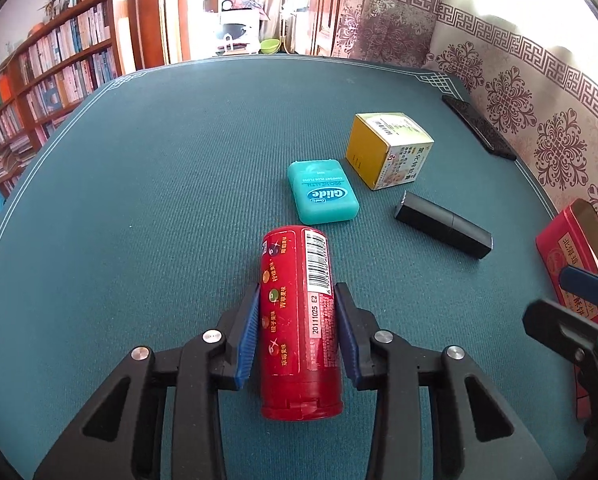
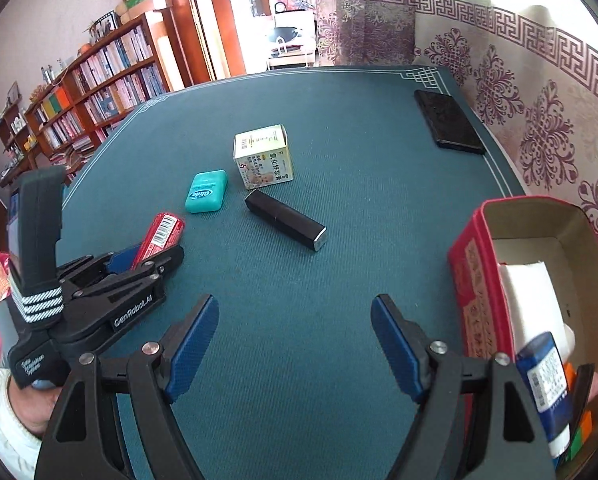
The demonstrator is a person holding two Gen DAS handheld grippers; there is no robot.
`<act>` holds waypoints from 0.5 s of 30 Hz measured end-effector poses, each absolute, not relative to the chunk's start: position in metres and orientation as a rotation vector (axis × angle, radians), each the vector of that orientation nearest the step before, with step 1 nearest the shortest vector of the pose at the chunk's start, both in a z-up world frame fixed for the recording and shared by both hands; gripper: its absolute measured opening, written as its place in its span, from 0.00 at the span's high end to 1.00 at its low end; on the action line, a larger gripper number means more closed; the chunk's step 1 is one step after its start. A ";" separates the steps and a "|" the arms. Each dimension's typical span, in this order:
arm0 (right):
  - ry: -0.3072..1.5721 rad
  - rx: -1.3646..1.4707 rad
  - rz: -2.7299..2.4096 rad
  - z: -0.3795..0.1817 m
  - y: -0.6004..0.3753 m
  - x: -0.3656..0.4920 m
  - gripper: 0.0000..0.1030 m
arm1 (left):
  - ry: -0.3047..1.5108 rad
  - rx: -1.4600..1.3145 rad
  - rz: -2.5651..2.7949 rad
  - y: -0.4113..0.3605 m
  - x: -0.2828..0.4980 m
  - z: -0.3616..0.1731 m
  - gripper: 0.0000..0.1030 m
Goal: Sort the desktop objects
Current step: 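Grasp the red cylindrical can with the left tool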
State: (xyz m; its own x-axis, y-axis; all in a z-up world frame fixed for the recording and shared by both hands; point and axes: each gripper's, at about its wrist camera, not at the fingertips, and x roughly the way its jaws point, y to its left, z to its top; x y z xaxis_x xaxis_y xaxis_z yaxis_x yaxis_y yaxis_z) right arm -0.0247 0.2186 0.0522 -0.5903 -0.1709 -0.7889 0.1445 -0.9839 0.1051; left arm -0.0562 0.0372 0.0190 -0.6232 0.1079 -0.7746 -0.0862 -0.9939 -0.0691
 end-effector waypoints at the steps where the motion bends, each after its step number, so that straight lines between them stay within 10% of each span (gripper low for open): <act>1: -0.030 1.331 -2.662 0.050 0.216 -0.032 0.21 | -0.042 -1.307 2.738 0.037 -0.056 0.019 0.63; 15: 0.169 1.359 -2.672 0.028 0.184 -0.093 0.37 | -0.042 -1.303 2.742 0.037 -0.055 0.019 0.63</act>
